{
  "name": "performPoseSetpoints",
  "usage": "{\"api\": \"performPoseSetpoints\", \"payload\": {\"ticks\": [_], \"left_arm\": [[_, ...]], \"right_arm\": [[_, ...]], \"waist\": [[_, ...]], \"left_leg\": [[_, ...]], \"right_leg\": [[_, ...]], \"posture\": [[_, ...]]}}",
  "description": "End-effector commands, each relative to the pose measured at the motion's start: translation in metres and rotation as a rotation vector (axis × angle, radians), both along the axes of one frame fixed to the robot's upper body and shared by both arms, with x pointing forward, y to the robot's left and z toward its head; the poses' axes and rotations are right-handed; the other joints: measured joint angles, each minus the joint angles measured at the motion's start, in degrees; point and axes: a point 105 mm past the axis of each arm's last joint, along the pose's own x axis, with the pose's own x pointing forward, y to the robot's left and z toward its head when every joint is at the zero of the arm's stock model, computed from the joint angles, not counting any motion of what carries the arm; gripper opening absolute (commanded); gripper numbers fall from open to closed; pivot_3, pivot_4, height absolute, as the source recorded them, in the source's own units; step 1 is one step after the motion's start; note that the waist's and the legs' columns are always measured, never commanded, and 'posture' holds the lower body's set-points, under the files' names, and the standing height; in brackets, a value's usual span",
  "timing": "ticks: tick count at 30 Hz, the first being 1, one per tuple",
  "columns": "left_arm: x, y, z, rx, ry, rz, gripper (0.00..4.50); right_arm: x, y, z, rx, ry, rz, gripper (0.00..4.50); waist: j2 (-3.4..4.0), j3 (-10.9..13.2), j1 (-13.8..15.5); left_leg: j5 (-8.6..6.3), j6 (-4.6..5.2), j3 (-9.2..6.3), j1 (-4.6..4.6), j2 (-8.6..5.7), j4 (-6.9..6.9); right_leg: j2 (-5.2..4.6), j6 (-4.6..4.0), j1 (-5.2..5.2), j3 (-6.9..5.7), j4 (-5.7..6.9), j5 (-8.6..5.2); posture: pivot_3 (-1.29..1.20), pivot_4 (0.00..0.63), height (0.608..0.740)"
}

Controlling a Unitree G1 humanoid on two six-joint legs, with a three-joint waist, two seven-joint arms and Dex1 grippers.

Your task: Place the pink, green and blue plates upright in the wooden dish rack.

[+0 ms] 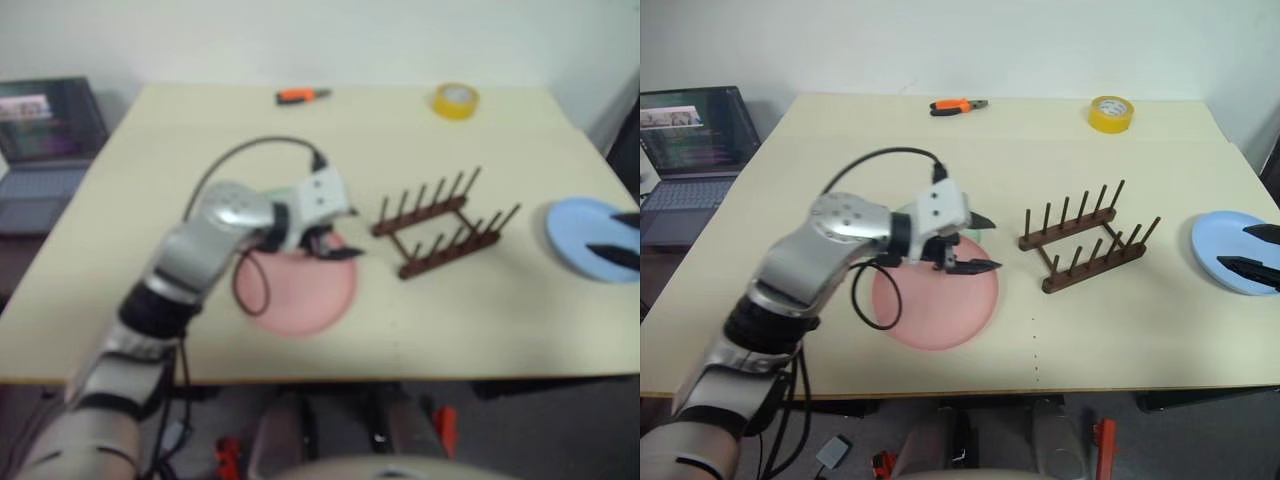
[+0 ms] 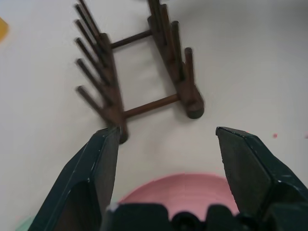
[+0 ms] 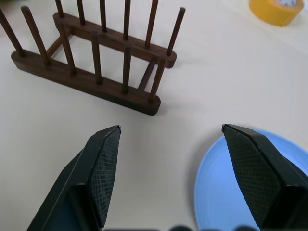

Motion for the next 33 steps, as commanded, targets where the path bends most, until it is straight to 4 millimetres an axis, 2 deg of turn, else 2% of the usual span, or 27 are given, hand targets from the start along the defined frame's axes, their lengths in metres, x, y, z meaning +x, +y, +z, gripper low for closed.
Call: {"api": "performPoseSetpoints", "payload": {"ticks": [1,11,15,18,23,33], "left_arm": [[0.000,-0.013,0.006,0.017,-0.004,0.001,3.50],[0.002,-0.038,-0.020,0.130,0.118,0.029,3.50],[0.003,-0.053,-0.023,0.125,0.131,0.056,3.50],[-0.003,-0.062,-0.033,0.147,0.152,0.047,3.50],[0.000,-0.063,-0.047,0.185,0.166,0.094,3.50],[0.006,-0.067,-0.059,0.180,0.168,0.168,3.50]], "right_arm": [[-0.004,0.000,0.015,-0.010,-0.056,-0.008,3.66],[-0.008,0.001,0.020,-0.014,-0.075,-0.011,3.66],[-0.009,0.003,0.014,-0.009,-0.073,-0.009,3.66],[-0.009,0.006,0.009,-0.004,-0.071,-0.008,3.66],[-0.009,0.008,0.007,0.001,-0.071,-0.009,3.66],[-0.008,0.010,0.006,0.005,-0.069,-0.004,3.66]], "waist": [[0.00,0.0,-0.1],[0.02,0.0,-0.1],[-0.01,0.0,-0.1],[0.01,0.0,-0.1],[0.02,0.0,-0.2],[0.00,0.0,-0.1]], "left_leg": [[0.00,0.00,-0.01,0.00,-0.01,-0.01],[0.00,0.00,-0.11,0.05,-0.07,-0.04],[-0.01,0.00,-0.13,0.01,-0.06,-0.04],[-0.01,0.00,-0.14,0.00,-0.07,-0.06],[-0.01,0.00,-0.19,0.02,-0.08,-0.07],[-0.02,0.00,-0.20,-0.02,-0.08,-0.07]], "right_leg": [[0.00,0.01,0.00,0.01,0.00,0.01],[0.05,-0.20,0.01,-0.03,0.04,-0.12],[0.01,-0.15,0.01,-0.02,-0.02,-0.13],[0.01,-0.14,0.00,-0.02,-0.02,-0.13],[0.02,-0.15,0.00,-0.05,0.02,-0.14],[-0.03,-0.19,0.00,-0.03,-0.05,-0.19]], "posture": [[0.00,0.150,0.740],[0.00,0.150,0.740],[0.00,0.150,0.740],[0.00,0.150,0.740],[0.00,0.150,0.740],[0.00,0.150,0.740]]}}
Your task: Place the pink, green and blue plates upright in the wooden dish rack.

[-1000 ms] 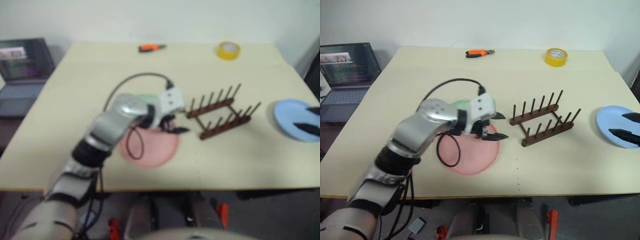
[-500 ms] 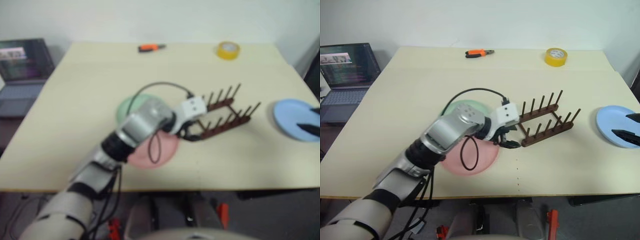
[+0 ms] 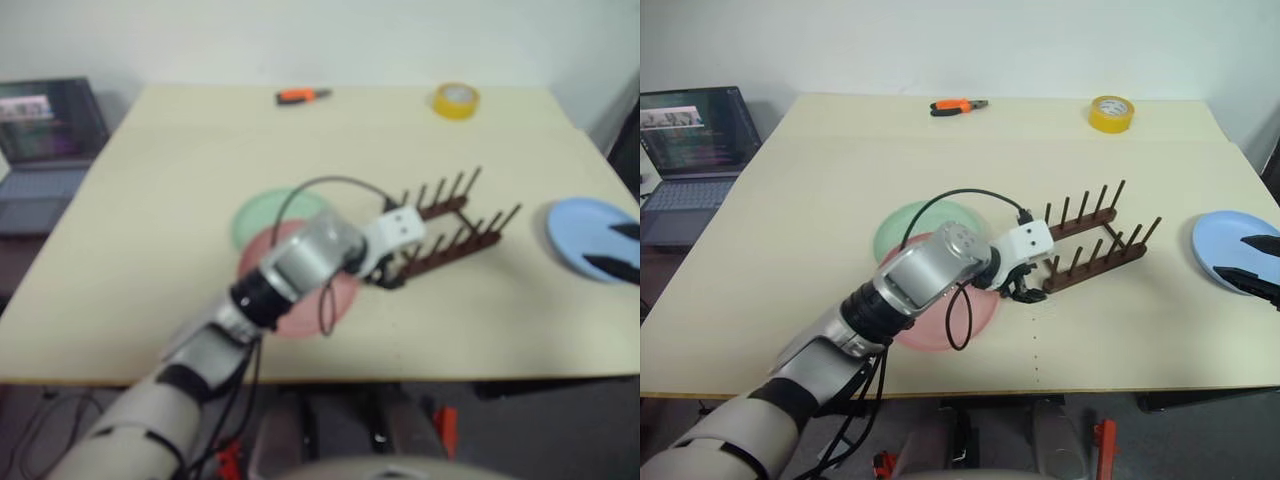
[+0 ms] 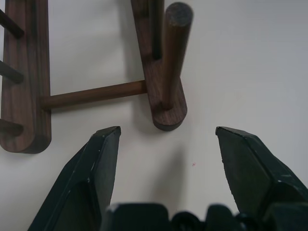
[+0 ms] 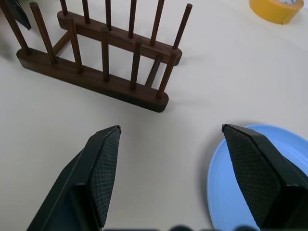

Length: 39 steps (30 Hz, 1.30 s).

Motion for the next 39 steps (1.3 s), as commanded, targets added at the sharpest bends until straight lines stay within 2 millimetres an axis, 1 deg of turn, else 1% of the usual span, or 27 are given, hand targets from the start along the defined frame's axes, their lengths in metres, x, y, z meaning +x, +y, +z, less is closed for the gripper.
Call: {"api": "performPoseSetpoints", "payload": {"ticks": [1,6,13,21,28,33,39], "left_arm": [[0.002,-0.003,0.002,-0.023,-0.017,0.021,3.50],[0.006,-0.004,-0.004,-0.026,-0.009,0.065,3.50],[0.016,-0.004,-0.007,-0.048,-0.026,0.134,3.50],[0.018,-0.011,-0.009,-0.070,-0.025,0.140,3.50],[0.016,-0.010,-0.005,-0.060,-0.035,0.122,3.50],[0.018,-0.001,0.008,-0.049,-0.075,0.119,3.50],[0.019,0.011,0.027,-0.038,-0.114,0.110,3.50]], "right_arm": [[0.001,0.003,0.014,-0.011,-0.049,0.013,3.66],[0.004,0.005,0.015,-0.013,-0.046,0.020,3.66],[0.009,0.008,0.017,-0.020,-0.043,0.031,3.66],[0.013,0.012,0.021,-0.026,-0.049,0.035,3.66],[0.015,0.012,0.021,-0.025,-0.050,0.030,3.66],[0.017,0.015,0.016,-0.017,-0.047,0.031,3.66],[0.019,0.016,0.016,-0.013,-0.052,0.029,3.66]], "waist": [[0.00,0.0,0.0],[-0.01,0.0,0.0],[-0.02,0.0,0.0],[-0.03,0.0,0.0],[-0.03,0.0,0.0],[-0.02,0.0,0.0],[-0.02,0.0,0.0]], "left_leg": [[0.00,0.00,-0.01,0.00,0.01,-0.01],[0.00,0.00,-0.04,0.01,0.00,0.00],[0.00,0.00,-0.05,-0.01,-0.01,0.00],[0.00,0.00,-0.06,-0.03,-0.01,-0.01],[0.00,0.00,-0.06,-0.02,-0.01,-0.01],[0.00,0.00,-0.07,-0.02,0.00,-0.02],[0.00,0.00,-0.07,-0.02,0.00,-0.02]], "right_leg": [[0.00,0.01,0.00,-0.01,0.01,0.01],[0.01,0.01,0.00,-0.02,0.03,0.00],[0.00,-0.01,0.00,-0.03,0.02,-0.01],[0.00,0.05,0.00,-0.05,0.00,0.02],[0.00,0.04,0.00,-0.05,0.01,0.02],[0.00,0.04,-0.01,-0.06,0.01,0.02],[0.00,0.04,-0.01,-0.05,0.00,0.01]], "posture": [[0.00,0.150,0.740],[0.00,0.150,0.740],[0.00,0.150,0.740],[0.00,0.150,0.740],[0.00,0.150,0.740],[0.00,0.150,0.740],[0.00,0.150,0.740]]}}
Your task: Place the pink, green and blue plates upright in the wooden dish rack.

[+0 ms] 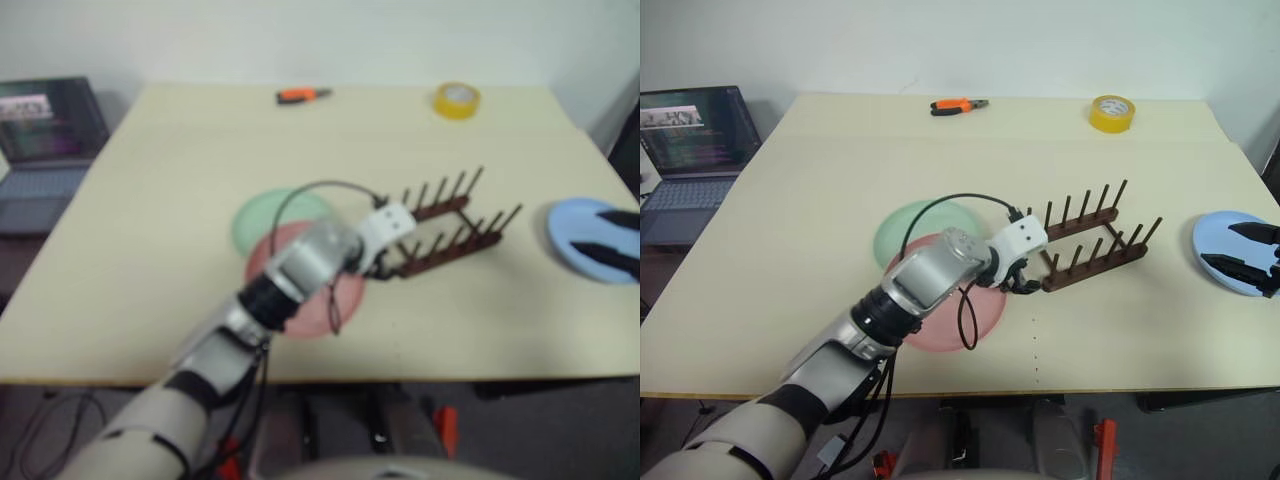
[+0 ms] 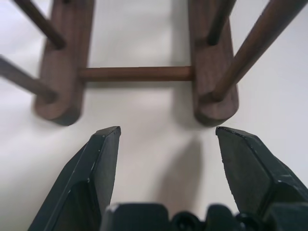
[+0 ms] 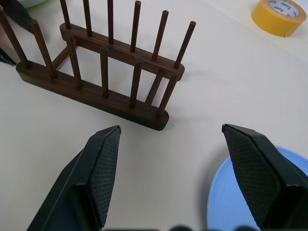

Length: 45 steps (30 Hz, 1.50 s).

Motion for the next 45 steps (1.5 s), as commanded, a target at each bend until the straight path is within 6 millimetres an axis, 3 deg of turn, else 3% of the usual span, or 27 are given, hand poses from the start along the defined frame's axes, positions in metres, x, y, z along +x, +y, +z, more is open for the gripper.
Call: {"api": "performPoseSetpoints", "payload": {"ticks": [1,8,22,45], "left_arm": [[-0.003,-0.004,0.031,-0.033,-0.065,-0.046,3.50],[-0.008,-0.010,0.052,-0.027,-0.068,-0.107,3.50],[-0.010,-0.018,0.033,0.130,0.077,-0.171,3.50],[-0.001,-0.040,0.024,0.163,0.154,-0.164,3.50]], "right_arm": [[0.003,0.004,0.011,-0.012,-0.041,0.012,3.66],[0.007,0.007,0.009,-0.003,-0.050,0.014,3.66],[0.009,0.010,0.003,0.004,-0.060,0.012,3.66],[-0.001,0.018,-0.014,0.033,-0.050,0.004,3.66]], "waist": [[0.00,0.0,0.0],[0.00,0.0,0.1],[-0.02,0.0,0.0],[-0.02,0.0,0.0]], "left_leg": [[0.00,0.00,0.00,0.00,0.00,0.00],[0.00,0.00,-0.01,-0.02,0.00,0.00],[0.00,0.00,-0.02,-0.06,-0.02,0.00],[-0.01,0.00,-0.09,-0.32,-0.03,-0.01]], "right_leg": [[0.00,-0.01,0.00,0.00,0.00,-0.01],[0.00,-0.05,0.00,-0.02,-0.02,-0.03],[0.01,-0.05,-0.03,-0.04,-0.03,-0.04],[0.01,0.00,-0.27,-0.11,-0.03,-0.05]], "posture": [[0.00,0.150,0.740],[0.00,0.150,0.740],[0.00,0.150,0.740],[0.00,0.150,0.740]]}}
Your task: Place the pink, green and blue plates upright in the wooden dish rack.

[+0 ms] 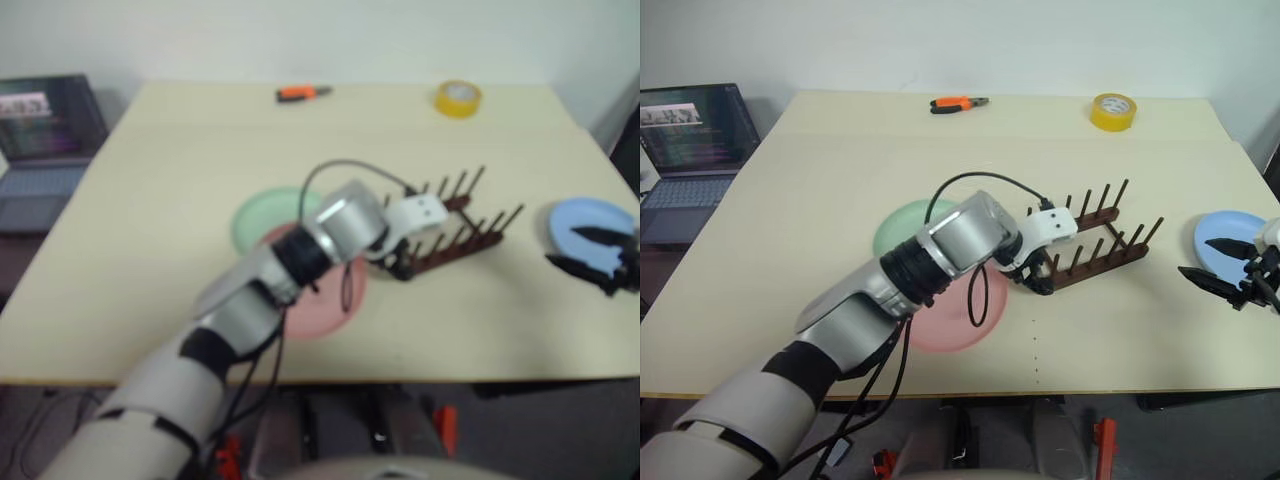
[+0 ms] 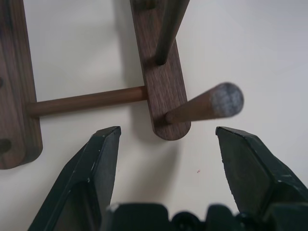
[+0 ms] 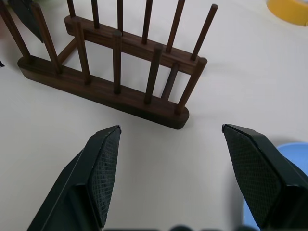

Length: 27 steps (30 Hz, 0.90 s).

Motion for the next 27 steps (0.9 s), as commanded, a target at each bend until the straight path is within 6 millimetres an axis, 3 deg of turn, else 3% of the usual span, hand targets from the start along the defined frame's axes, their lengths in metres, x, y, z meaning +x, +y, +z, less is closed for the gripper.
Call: {"api": "performPoseSetpoints", "payload": {"ticks": [1,18,25,27], "left_arm": [[0.004,-0.007,0.008,-0.009,-0.039,-0.008,3.50],[0.006,-0.017,-0.002,0.001,-0.036,-0.003,3.50],[0.007,-0.018,-0.004,0.003,-0.036,-0.005,1.15],[0.008,-0.017,-0.005,0.007,-0.041,-0.006,1.01]], "right_arm": [[-0.002,0.003,0.012,0.001,-0.046,0.009,3.66],[-0.007,0.007,0.005,0.014,-0.036,0.006,3.66],[-0.009,0.005,0.005,0.013,-0.035,-0.004,3.71],[-0.010,0.004,0.005,0.013,-0.034,-0.008,3.71]], "waist": [[-0.01,0.0,0.0],[-0.02,0.0,0.0],[-0.02,0.0,0.0],[-0.02,0.0,0.0]], "left_leg": [[0.00,0.00,0.01,0.00,0.00,0.00],[0.00,0.00,-0.02,-0.05,-0.01,0.00],[0.00,0.00,-0.02,-0.06,-0.02,0.00],[0.00,0.00,-0.03,-0.06,-0.02,0.01]], "right_leg": [[0.00,-0.01,0.00,0.00,-0.01,0.00],[0.00,0.00,-0.03,-0.02,-0.01,0.00],[0.00,-0.01,-0.04,-0.02,-0.01,-0.01],[0.00,-0.02,-0.03,-0.02,-0.01,-0.02]], "posture": [[0.00,0.150,0.740],[0.00,0.150,0.740],[0.00,0.150,0.740],[0.00,0.150,0.740]]}}
